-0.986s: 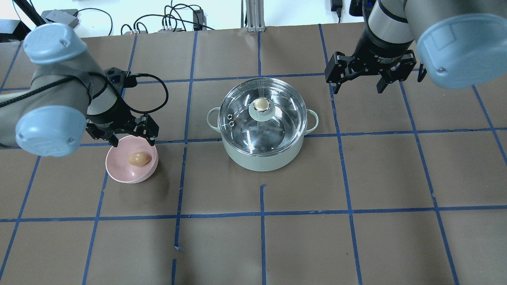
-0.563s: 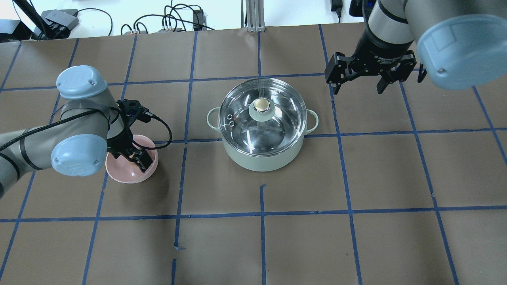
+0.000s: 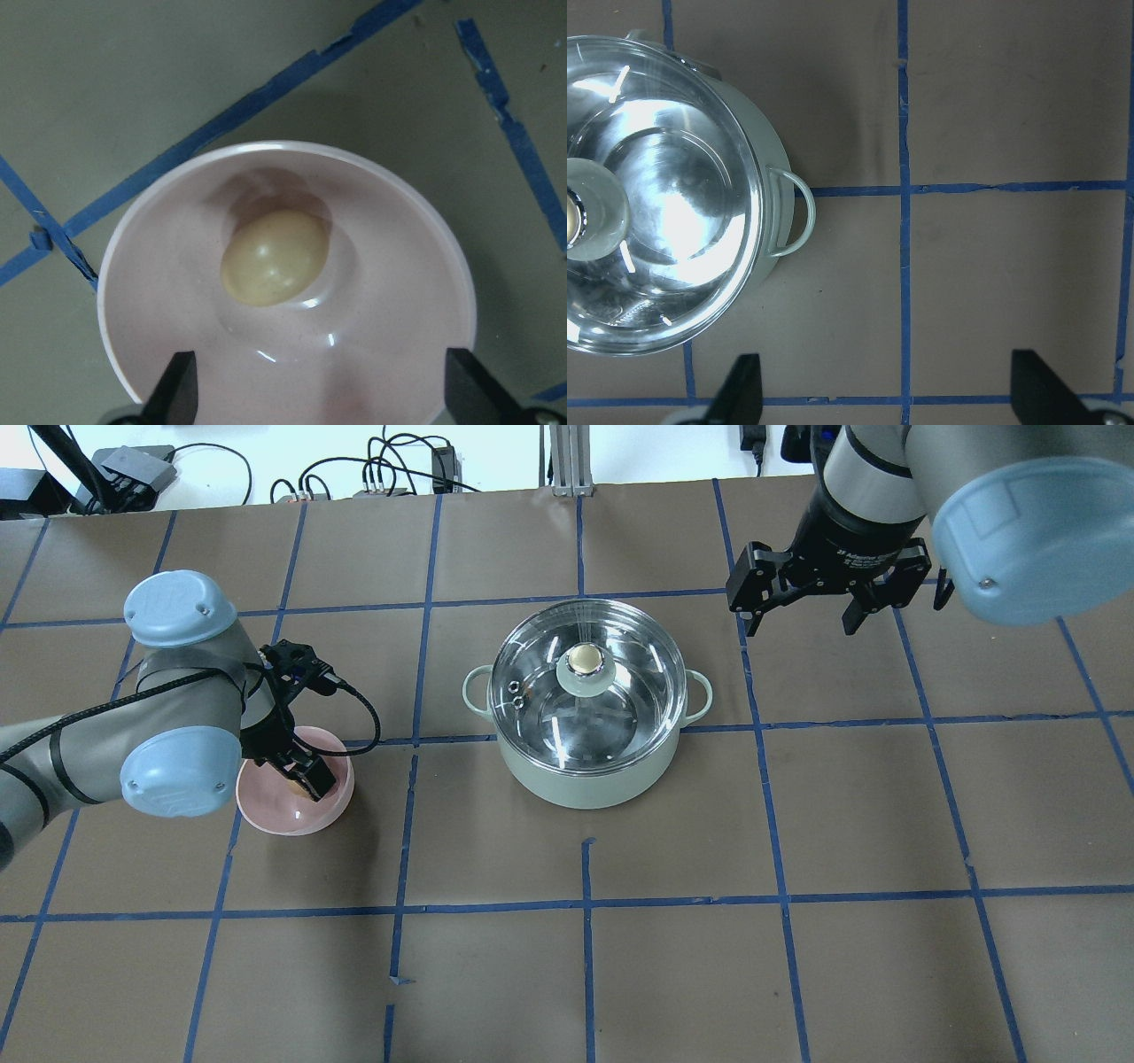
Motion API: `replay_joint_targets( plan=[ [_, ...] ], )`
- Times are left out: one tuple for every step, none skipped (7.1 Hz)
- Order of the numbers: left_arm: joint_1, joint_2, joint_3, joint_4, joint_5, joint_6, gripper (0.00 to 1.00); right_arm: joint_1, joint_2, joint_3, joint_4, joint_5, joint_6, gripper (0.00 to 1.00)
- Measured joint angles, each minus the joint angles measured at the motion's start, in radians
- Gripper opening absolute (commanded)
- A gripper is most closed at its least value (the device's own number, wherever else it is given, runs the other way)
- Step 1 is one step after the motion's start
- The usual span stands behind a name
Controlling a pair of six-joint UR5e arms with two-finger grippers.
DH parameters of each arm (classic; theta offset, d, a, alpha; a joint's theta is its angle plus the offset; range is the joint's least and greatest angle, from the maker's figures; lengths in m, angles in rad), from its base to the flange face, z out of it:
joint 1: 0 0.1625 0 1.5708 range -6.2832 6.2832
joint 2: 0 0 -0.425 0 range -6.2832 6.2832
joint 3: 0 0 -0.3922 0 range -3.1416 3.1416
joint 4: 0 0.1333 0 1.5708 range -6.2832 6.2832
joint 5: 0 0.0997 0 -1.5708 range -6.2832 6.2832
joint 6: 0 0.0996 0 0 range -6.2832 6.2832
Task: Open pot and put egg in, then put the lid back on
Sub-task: 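Lower the left gripper into the bowl and close it on the egg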
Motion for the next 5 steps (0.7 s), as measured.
replay_joint_targets(
  plan=[
    [0.018, -0.001, -0.021, 0.053, -0.029, -0.003, 0.96, 0.000, 0.000, 0.000, 0.000, 0.000, 0.001, 1.00],
    [0.028, -0.001, -0.043, 0.115, -0.048, -0.004, 0.96, 0.000, 0.000, 0.000, 0.000, 0.000, 0.001, 1.00],
    [0.033, -0.001, -0.059, 0.166, -0.065, -0.004, 0.95, 0.000, 0.000, 0.000, 0.000, 0.000, 0.001, 1.00],
    [0.035, -0.002, -0.066, 0.191, -0.080, -0.004, 0.95, 0.000, 0.000, 0.000, 0.000, 0.000, 0.001, 1.00],
    [0.037, -0.002, -0.072, 0.207, -0.101, -0.007, 0.95, 0.000, 0.000, 0.000, 0.000, 0.000, 0.001, 1.00]
  ],
)
